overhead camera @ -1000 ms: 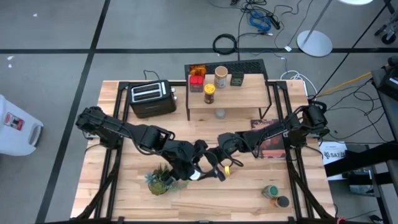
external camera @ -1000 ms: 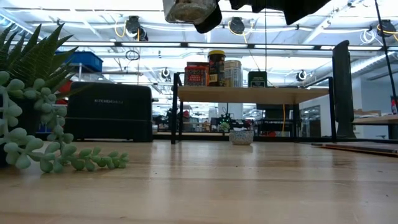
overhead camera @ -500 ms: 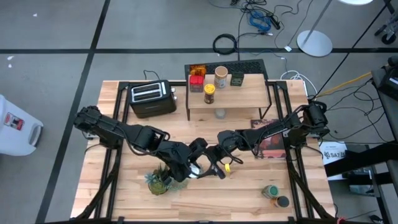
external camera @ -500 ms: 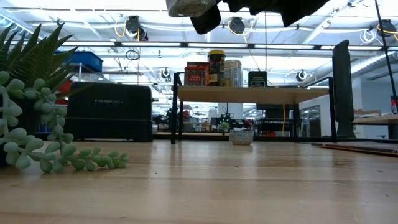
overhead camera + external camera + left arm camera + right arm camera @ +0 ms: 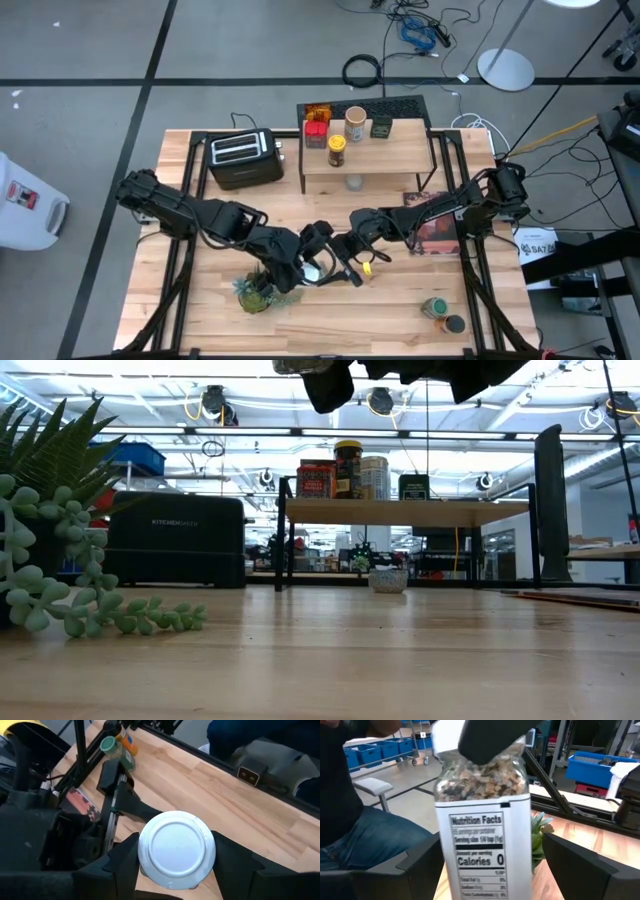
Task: Shelf spices
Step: Put the white seasoning bottle on the shelf
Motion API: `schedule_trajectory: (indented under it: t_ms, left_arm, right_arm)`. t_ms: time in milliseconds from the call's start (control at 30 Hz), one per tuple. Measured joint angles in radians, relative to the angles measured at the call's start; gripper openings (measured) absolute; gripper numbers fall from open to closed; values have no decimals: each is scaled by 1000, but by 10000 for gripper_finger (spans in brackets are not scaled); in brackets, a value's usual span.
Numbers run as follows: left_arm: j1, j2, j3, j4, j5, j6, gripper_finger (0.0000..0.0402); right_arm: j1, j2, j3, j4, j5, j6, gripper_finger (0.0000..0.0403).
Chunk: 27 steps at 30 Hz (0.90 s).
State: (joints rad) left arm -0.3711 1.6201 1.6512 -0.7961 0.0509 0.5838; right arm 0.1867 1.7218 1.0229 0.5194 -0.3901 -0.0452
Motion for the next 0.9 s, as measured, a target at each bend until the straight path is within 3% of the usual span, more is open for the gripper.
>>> schedule_trajectory:
  t_ms: [333,667,900]
  left_arm:
    - [-5,-6,66,-11,-3,-2,210]
    - [-4,-5,66,-31,4,-29,210]
    - [-3,-4,58,-15,15,-51,210]
  right_arm:
    - [-3,0,0,-15,-3,-8,310]
    - [-2,0,0,6,-36,-19,233]
    - [3,0,0,25,-59,-22,209]
